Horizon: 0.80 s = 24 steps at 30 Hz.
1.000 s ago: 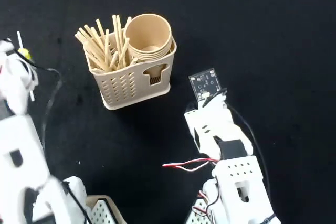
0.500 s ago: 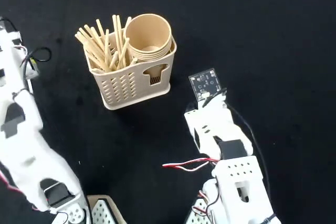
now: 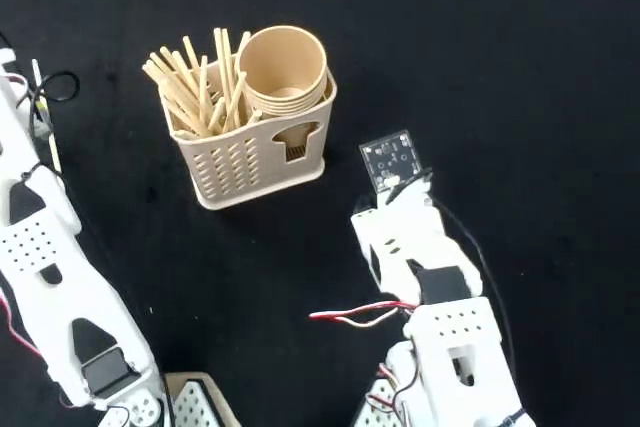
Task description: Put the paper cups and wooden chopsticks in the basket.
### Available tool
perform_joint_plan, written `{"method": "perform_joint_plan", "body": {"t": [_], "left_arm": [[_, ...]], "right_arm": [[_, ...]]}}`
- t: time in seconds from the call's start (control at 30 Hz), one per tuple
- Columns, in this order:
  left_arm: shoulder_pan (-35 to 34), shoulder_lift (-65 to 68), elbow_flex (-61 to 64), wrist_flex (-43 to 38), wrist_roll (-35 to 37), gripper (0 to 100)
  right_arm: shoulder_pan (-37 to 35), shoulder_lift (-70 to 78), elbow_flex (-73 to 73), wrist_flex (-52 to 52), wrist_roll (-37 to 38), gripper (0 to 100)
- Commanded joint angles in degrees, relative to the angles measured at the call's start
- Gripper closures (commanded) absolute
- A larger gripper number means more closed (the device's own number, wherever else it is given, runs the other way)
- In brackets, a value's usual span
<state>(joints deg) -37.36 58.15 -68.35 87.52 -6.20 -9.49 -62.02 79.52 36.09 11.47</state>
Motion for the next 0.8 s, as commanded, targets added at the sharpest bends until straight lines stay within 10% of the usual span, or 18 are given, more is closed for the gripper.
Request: {"method": "perform_joint_plan", "body": {"t": [0.0,0.77], "left_arm": [[1.98,4.75,-8.13,-4.48,-1.14,87],[-0.04,14.51,-15.78,-5.89,9.05,97]], "right_arm": [[0.09,-0.84,-0.4,-0.97,0.53,98.4],[0.09,-0.84,-0.4,-0.7,0.53,98.4]]}}
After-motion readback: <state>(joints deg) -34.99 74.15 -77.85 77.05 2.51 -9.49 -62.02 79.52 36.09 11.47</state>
